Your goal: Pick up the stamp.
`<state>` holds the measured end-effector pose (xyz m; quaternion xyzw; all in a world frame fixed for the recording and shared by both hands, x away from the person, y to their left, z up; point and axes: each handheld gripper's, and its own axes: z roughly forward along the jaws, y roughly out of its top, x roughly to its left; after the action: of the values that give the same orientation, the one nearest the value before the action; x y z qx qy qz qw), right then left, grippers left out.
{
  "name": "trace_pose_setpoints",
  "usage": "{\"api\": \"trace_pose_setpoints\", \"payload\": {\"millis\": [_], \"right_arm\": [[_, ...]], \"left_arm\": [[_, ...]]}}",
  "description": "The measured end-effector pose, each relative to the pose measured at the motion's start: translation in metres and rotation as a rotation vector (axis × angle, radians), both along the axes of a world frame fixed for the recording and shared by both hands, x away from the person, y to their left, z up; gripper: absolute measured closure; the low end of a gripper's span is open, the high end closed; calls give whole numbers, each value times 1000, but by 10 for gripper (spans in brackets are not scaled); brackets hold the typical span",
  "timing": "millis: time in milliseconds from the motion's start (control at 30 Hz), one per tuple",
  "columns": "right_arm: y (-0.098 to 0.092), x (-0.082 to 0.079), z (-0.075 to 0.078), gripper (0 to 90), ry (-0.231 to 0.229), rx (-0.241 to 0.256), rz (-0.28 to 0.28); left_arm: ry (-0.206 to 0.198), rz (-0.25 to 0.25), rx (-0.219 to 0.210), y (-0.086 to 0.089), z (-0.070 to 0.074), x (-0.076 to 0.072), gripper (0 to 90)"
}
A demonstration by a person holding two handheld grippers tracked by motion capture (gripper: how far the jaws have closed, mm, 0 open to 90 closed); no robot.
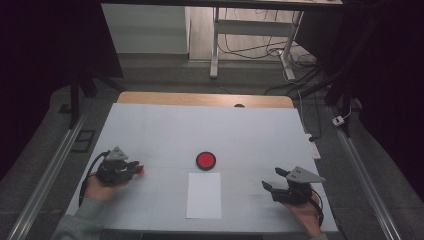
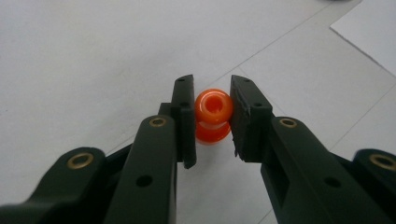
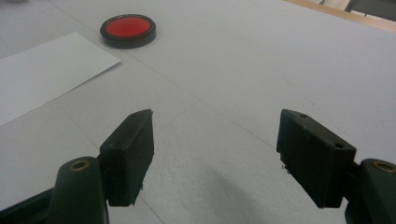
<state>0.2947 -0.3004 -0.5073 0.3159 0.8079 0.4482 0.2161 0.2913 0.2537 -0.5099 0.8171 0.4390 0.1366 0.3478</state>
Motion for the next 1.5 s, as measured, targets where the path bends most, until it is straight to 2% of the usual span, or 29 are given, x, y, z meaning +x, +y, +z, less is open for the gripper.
{"api": "trace_pose_setpoints", "payload": {"millis": [367,533,633,667,700,900,1300,1500], "right_arm": [[-1,0,1,272,-5,9,-10],[0,1,1,271,-6,9,-7],[-1,1,-1,271,-2,6,-11],[-2,1,-1,269,-2,6,-15],[-3,1,-1,267,-6,6,-15],[-5,0,0,264,-20,3,-37],[-2,-2,3,266,-28,-2,-31],[-1,-2,2,267,-27,-3,-25]], "left_arm": [[-57,-22,-99,-3,11,-3,720],[-70,-39,-115,-6,13,-3,720],[-84,-49,-160,-8,18,-3,720],[-84,-49,-160,-8,18,-3,720],[-96,-60,-182,-10,21,-2,720],[-114,-99,-223,-21,28,-3,720],[-146,-150,-236,-44,43,-3,720],[-152,-161,-243,-48,46,-3,720]]}}
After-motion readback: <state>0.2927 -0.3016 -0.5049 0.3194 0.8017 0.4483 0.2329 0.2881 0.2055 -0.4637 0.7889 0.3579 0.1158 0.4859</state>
